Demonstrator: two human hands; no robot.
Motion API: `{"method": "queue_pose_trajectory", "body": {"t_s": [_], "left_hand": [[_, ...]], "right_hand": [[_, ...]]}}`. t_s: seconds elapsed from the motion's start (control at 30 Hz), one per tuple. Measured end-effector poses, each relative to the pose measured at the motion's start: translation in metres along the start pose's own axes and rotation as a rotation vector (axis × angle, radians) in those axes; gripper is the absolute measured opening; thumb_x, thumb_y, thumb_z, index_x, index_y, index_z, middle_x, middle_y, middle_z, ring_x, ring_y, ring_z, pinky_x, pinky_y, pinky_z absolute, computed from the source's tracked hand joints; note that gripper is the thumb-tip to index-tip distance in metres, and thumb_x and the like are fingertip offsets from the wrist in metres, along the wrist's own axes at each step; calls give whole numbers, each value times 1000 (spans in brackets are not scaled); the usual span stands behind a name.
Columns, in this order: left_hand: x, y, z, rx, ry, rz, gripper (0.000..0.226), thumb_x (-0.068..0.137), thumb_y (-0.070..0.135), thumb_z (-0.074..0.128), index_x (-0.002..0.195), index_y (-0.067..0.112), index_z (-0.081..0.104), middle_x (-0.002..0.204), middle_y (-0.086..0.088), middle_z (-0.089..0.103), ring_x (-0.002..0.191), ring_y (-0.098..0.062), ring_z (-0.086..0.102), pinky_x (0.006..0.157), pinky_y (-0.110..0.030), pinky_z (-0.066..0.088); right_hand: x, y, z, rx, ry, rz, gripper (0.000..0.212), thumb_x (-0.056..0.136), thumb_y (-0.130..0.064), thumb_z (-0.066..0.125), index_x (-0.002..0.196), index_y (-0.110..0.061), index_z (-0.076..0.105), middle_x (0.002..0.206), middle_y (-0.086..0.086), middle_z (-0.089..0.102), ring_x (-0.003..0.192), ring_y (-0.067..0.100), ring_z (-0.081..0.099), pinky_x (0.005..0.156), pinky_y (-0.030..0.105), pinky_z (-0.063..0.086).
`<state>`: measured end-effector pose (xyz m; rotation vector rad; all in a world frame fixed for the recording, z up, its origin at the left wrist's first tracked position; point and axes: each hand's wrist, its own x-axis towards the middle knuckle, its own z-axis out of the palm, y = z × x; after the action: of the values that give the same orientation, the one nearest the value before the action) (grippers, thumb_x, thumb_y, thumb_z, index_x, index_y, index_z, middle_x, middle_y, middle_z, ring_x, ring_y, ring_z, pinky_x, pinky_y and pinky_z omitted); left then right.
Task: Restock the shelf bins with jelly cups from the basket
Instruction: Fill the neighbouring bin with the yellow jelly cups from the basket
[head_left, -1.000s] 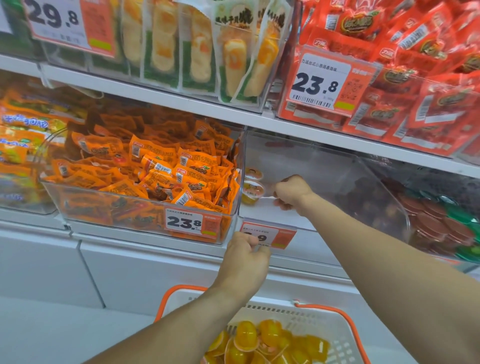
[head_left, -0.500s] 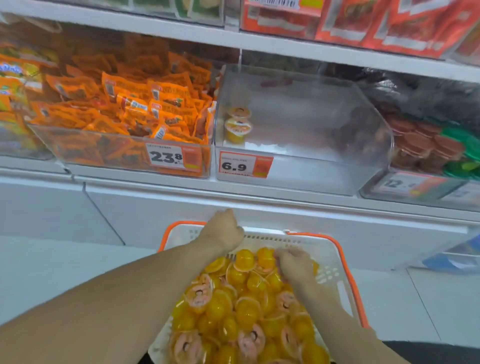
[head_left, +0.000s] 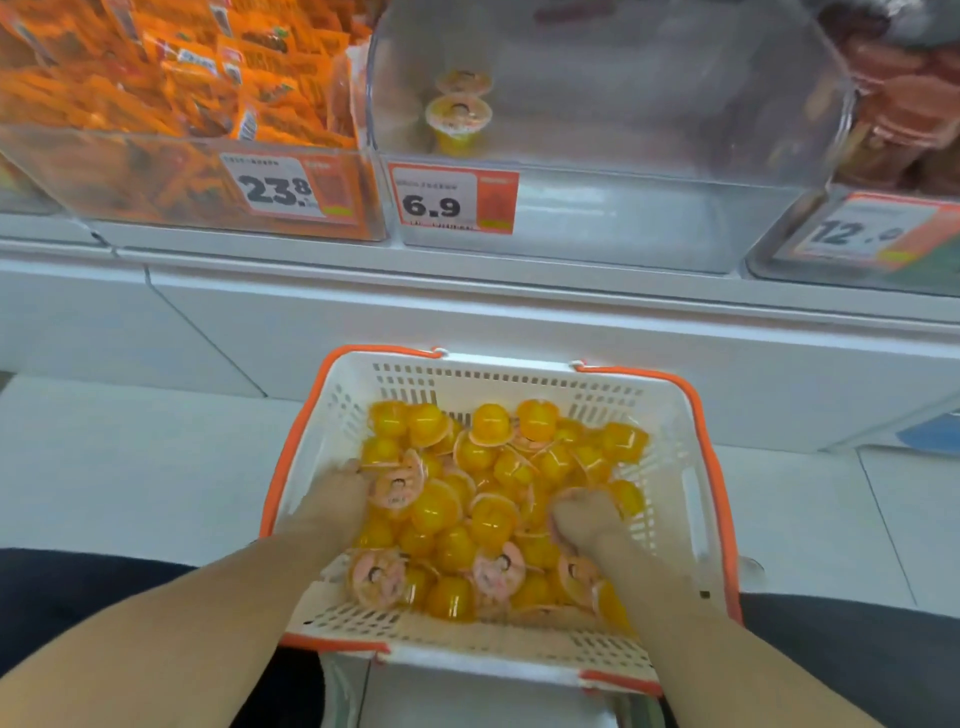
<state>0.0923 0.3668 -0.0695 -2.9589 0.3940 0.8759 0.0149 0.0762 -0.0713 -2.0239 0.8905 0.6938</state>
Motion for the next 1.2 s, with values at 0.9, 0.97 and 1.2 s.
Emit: {"method": "queue_pose_trajectory", "body": {"t_s": [0.9, 0.97, 1.2], "left_hand": [[-13, 30, -88, -2324, -373, -144, 34, 90, 27, 49, 110, 2, 60, 123, -23, 64, 100, -44, 62, 92, -53, 49], [-9, 33, -98, -2024, -393, -191, 33, 92, 35, 51, 88, 4, 62, 106, -19, 65, 81, -39, 63, 76, -46, 52], [-27, 27, -195, -989, -602, -33, 75, 91, 71, 38, 101, 3, 68, 74, -15, 59, 60, -32, 63, 58, -33, 54]], "right_hand": [[11, -58, 28, 303, 135, -299, 20, 93, -17, 68, 111, -10, 74, 103, 11, 74, 66, 16, 73, 55, 27, 60], [0, -77, 15, 418, 115, -409, 23, 93, -15, 68, 115, -7, 72, 103, 10, 74, 66, 14, 74, 59, 28, 60], [-67, -141, -30, 611, -11, -810, 22, 90, -7, 70, 111, -11, 74, 85, 2, 77, 78, 19, 75, 71, 27, 61]]}}
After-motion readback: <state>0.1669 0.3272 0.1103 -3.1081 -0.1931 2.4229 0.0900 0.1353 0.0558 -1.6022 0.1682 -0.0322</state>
